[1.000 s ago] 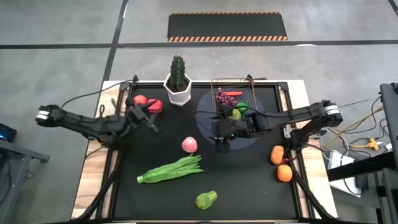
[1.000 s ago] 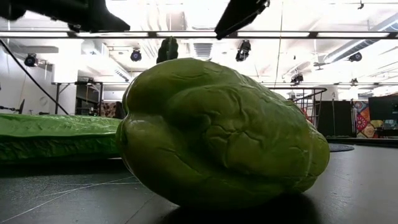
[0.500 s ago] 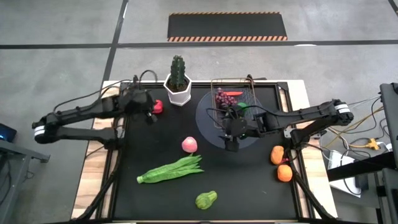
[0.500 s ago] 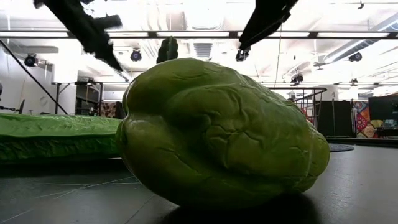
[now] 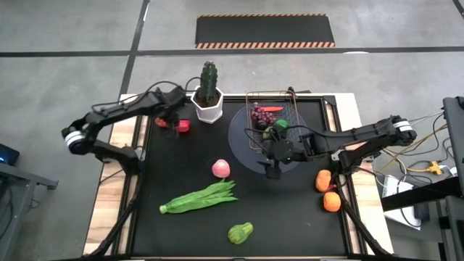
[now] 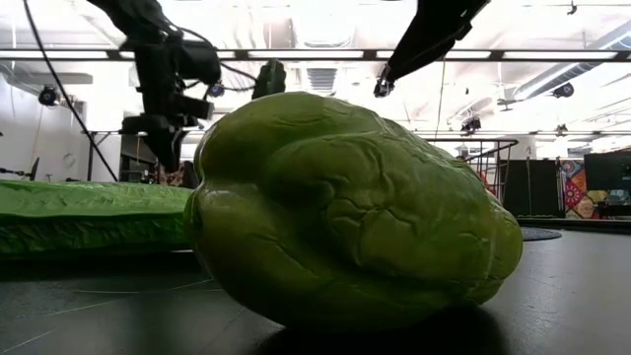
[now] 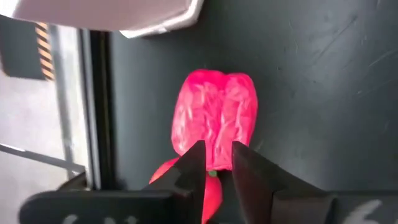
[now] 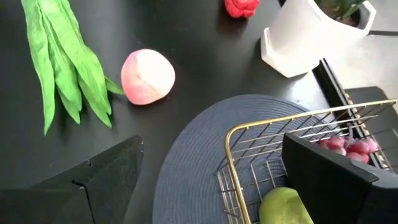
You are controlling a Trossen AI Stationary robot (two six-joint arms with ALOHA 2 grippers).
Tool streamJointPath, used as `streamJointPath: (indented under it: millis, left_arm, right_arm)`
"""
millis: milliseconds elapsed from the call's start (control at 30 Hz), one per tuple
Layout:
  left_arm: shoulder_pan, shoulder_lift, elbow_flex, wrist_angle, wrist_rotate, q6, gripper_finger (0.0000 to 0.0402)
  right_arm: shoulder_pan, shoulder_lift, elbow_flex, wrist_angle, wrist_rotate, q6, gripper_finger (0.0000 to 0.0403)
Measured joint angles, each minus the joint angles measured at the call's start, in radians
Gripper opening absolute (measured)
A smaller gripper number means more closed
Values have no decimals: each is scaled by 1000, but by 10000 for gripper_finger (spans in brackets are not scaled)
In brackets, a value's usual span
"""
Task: Build produce basket
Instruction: Put the red bell pepper into the gold wire basket
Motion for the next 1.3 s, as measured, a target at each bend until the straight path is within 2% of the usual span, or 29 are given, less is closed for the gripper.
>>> streamJointPath:
  millis: [133,467,633,1000,1300]
  left_arm:
    - [21,60,30,-49,21,-27,99]
    - [33,81,34,-57,32,-26,247]
    - [33,77,34,-73,30,-26,290]
    - [48,-36,33,-135,65,-55,299]
    - [124,-78,1,-33,147,-45,299]
  right_arm:
    - [0,-7,-25,31,-38,0,364]
    - [0,-15,-40,48,-73,7,364]
    - [0,-15,-40,47,-74,7,364]
    - [0,-15,-40,47,-77,5,364]
    - [0,-15,-40,46,-101,3,364]
